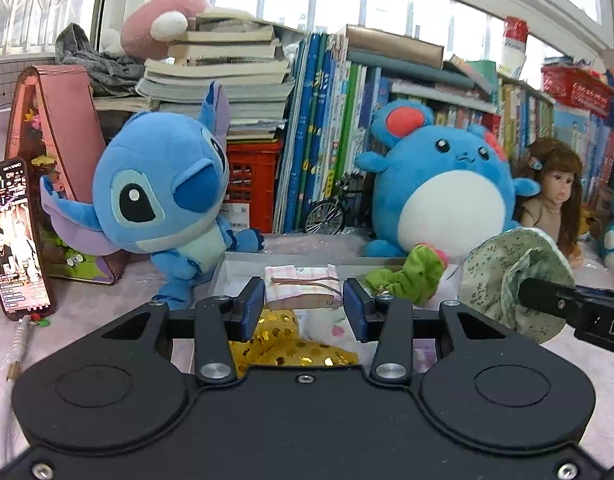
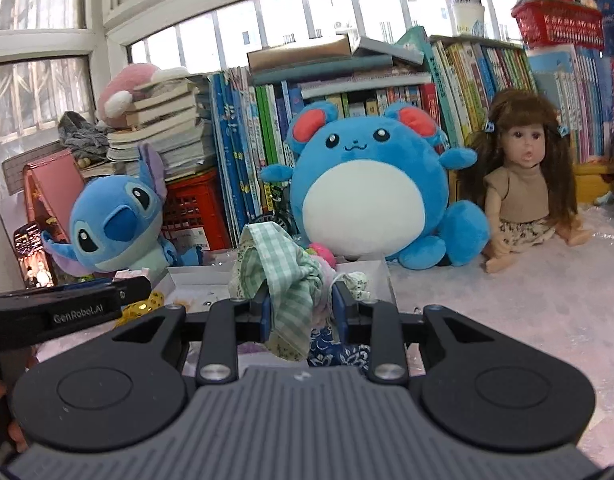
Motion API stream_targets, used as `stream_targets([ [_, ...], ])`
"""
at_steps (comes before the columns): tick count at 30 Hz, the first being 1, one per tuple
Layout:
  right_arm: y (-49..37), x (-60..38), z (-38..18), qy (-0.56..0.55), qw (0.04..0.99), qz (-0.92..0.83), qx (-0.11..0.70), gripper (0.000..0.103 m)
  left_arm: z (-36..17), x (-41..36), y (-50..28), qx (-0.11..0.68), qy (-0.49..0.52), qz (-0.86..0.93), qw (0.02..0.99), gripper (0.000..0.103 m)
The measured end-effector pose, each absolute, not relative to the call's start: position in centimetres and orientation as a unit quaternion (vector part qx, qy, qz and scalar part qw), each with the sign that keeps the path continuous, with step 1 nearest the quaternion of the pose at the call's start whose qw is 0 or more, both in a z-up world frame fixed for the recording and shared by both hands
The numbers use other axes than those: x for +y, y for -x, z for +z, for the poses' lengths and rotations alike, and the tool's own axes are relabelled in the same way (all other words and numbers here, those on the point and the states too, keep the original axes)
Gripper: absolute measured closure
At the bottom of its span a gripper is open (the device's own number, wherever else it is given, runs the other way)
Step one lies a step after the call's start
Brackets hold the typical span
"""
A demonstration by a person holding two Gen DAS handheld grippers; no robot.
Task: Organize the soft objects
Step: 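Carry the packet with the left tool while the right tool carries the gingham cloth into the box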
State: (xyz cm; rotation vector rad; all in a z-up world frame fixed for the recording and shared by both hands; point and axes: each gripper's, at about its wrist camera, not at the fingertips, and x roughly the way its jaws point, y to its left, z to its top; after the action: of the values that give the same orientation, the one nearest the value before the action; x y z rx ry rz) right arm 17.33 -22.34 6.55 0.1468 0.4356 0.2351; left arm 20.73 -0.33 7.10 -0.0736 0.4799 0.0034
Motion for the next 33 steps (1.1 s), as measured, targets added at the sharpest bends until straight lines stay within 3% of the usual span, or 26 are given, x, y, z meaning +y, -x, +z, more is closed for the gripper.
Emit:
stream_targets([
  [33,-24.3,-20.5,2.8,-0.084,0.949,0.11,0.282,0.071,2.8,-1.0,-26.8,0.292,0.02,0.006,0.956,0.061],
])
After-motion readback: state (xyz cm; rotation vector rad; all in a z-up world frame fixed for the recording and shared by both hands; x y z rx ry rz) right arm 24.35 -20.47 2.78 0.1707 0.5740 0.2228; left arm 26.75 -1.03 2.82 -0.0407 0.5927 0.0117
